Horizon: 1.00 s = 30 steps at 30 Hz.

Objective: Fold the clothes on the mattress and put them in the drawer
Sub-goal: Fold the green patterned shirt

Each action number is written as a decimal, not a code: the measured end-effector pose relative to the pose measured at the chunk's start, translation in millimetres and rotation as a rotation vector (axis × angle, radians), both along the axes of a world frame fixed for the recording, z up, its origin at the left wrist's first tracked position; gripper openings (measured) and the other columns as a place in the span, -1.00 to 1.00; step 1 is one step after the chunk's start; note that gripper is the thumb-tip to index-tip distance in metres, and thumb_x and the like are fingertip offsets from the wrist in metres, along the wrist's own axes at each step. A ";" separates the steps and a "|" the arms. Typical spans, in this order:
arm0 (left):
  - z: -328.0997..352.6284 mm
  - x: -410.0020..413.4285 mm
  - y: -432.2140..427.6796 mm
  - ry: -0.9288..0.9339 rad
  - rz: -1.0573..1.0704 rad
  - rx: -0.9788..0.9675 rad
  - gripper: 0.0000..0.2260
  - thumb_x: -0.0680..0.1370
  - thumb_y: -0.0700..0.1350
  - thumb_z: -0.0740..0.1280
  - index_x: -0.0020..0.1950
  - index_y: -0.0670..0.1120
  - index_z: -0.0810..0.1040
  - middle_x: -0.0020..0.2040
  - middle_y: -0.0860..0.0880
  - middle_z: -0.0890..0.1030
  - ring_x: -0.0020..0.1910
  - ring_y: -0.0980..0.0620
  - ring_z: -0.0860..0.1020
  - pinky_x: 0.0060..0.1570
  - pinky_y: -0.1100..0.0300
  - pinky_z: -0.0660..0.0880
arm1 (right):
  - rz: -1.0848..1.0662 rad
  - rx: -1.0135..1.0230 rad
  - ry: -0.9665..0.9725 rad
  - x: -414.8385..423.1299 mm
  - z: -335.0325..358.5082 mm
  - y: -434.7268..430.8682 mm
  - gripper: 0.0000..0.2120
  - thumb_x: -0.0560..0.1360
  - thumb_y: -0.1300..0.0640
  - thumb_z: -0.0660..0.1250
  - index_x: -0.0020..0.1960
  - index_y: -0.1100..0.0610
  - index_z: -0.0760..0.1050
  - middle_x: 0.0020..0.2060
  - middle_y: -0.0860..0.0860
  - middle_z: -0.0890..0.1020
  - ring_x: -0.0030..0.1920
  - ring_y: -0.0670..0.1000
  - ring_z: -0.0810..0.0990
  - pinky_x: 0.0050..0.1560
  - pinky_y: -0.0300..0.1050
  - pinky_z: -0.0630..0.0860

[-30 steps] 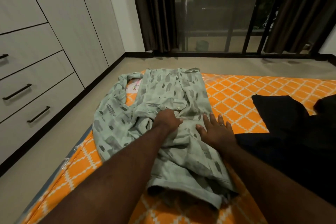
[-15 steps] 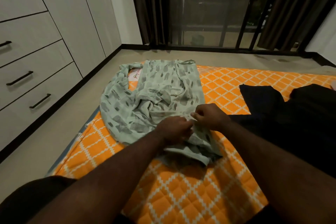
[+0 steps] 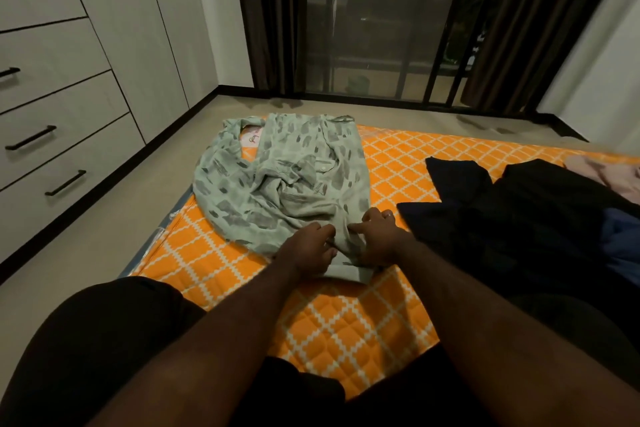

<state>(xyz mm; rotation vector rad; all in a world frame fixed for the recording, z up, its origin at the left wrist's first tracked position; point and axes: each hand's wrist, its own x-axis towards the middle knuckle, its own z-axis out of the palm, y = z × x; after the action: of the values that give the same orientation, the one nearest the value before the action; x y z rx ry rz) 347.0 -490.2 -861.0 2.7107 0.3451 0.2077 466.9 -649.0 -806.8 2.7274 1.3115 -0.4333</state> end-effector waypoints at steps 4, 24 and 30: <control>-1.4 -2.9 -2.3 0.059 0.074 -0.024 -0.52 0.57 0.11 0.35 0.47 0.13 0.36 0.31 -0.11 0.41 0.20 -0.16 0.53 0.14 -0.03 0.52 | 0.061 0.028 -0.136 -11.1 -4.2 8.0 -0.42 0.46 -0.29 0.42 0.37 -0.04 0.48 0.26 0.13 0.35 0.28 0.26 0.35 0.19 0.15 0.51; -12.6 4.5 15.6 -0.026 0.227 -0.002 -0.58 0.54 -0.20 0.31 0.39 0.00 0.39 0.34 -0.10 0.36 0.14 -0.13 0.52 0.09 -0.08 0.59 | 0.010 0.187 0.249 -12.4 8.2 19.5 -0.49 0.36 0.09 0.60 0.29 0.03 0.61 0.21 0.05 0.63 0.17 0.08 0.60 0.14 -0.04 0.57; -0.6 1.0 17.8 0.103 0.205 0.108 -0.70 0.46 -0.16 0.39 0.18 -0.03 0.51 0.28 -0.09 0.46 0.24 -0.17 0.45 0.15 -0.06 0.51 | 0.001 0.078 0.223 -14.8 0.0 10.8 -0.54 0.54 -0.02 0.46 0.42 -0.08 0.54 0.31 0.12 0.61 0.22 0.15 0.60 0.16 -0.08 0.50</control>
<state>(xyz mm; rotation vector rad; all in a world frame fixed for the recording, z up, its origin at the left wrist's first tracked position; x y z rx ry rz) 348.0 -472.4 -861.6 2.7968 0.6616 0.1471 452.1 -638.2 -806.8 2.8084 1.4067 -0.7189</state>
